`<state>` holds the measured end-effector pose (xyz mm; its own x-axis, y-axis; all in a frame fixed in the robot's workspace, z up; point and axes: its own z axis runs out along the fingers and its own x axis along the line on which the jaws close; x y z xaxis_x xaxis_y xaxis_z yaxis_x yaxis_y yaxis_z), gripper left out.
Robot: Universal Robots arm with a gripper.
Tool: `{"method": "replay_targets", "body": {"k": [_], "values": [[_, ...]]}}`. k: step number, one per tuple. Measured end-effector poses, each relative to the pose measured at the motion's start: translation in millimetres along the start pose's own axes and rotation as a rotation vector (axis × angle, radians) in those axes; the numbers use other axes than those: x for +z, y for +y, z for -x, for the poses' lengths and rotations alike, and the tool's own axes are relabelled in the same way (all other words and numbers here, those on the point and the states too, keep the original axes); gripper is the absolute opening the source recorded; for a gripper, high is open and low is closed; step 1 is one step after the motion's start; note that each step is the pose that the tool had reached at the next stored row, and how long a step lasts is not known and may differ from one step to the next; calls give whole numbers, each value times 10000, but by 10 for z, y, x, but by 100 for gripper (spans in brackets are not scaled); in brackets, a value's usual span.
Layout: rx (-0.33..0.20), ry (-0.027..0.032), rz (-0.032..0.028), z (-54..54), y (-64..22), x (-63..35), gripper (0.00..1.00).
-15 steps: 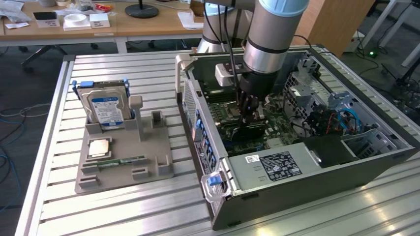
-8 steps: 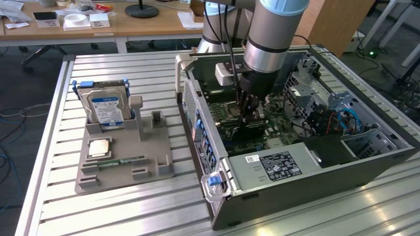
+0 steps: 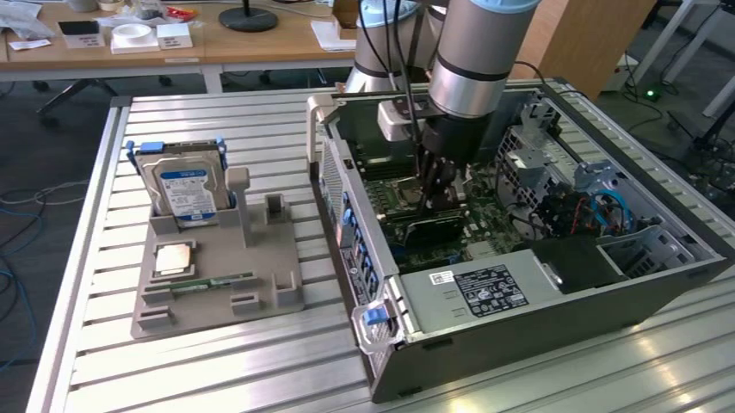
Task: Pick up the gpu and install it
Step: 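Press down on the gpu until it lock into place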
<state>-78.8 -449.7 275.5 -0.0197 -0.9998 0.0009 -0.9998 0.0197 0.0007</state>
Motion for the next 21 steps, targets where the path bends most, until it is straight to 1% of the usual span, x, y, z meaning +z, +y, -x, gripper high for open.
{"method": "replay_targets", "body": {"k": [3, 9, 21], "values": [[0, -6, -2, 1, -3, -9, 11], [0, -3, 0, 0, -11, -64, 11], [-2, -1, 2, 2, -12, -66, 11]]}}
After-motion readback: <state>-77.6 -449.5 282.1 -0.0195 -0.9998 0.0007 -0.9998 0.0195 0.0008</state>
